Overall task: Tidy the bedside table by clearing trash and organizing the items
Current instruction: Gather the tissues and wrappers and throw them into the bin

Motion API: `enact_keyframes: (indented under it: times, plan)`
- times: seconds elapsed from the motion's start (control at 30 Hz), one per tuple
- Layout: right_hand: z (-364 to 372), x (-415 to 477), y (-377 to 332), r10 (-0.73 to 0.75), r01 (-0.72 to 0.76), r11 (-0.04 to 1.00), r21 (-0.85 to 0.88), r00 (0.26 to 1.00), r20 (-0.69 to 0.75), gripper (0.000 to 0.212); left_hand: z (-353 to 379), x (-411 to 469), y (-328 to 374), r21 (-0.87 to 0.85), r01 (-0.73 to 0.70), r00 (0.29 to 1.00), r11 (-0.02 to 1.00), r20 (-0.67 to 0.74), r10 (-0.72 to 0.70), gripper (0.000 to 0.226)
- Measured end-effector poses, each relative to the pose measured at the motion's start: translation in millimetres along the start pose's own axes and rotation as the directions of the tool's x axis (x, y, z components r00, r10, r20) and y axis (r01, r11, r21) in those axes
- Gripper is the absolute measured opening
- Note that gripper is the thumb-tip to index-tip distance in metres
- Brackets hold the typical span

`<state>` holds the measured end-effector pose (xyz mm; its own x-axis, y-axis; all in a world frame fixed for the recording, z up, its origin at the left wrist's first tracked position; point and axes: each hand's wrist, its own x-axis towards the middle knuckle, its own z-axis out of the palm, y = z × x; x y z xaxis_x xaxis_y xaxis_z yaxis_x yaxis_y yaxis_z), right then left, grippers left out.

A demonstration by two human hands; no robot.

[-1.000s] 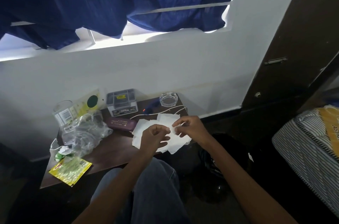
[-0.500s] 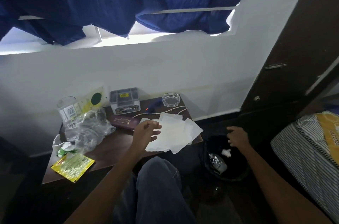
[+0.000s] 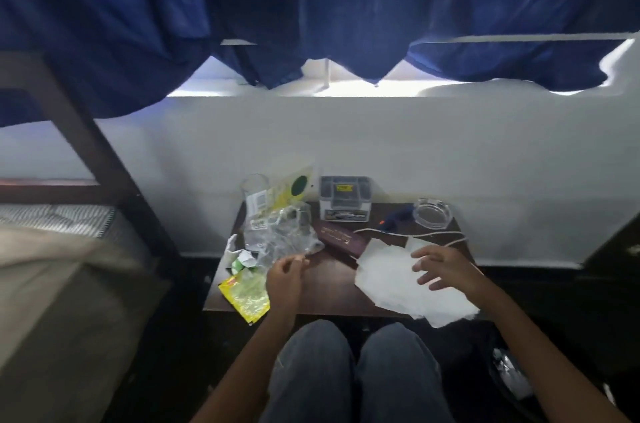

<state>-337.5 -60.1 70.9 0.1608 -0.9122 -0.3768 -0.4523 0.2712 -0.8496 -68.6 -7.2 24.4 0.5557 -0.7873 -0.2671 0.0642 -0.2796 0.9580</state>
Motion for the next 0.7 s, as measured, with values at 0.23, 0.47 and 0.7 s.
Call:
enact_keyframes:
  times: [0.23, 0.47, 0.7]
  plan:
    - [72.5, 18.0, -25.7, -0.034, 0.049, 0.996, -0.07, 0.977, 0.209, 0.015, -71.5, 32.6, -53.9, -0.279, 0.367, 0.762, 0.887, -0.458, -0.459, 0.04]
    - [100.4, 25.2, -34.1, -0.029, 0.065, 0.988, -0.137, 0.967, 0.252, 0.018, -78.1, 30.1, -75.7, -0.3, 0.507, 0.824, 0.808, -0.107, -0.556, 0.026]
    - [107.6, 20.9, -34.8, -0.036, 0.073, 0.989, -0.132, 0.965, 0.261, 0.015, -79.6, 5.6, -68.8, -0.407, 0.521, 0.82, 0.751, -0.005, -0.572, 0.03]
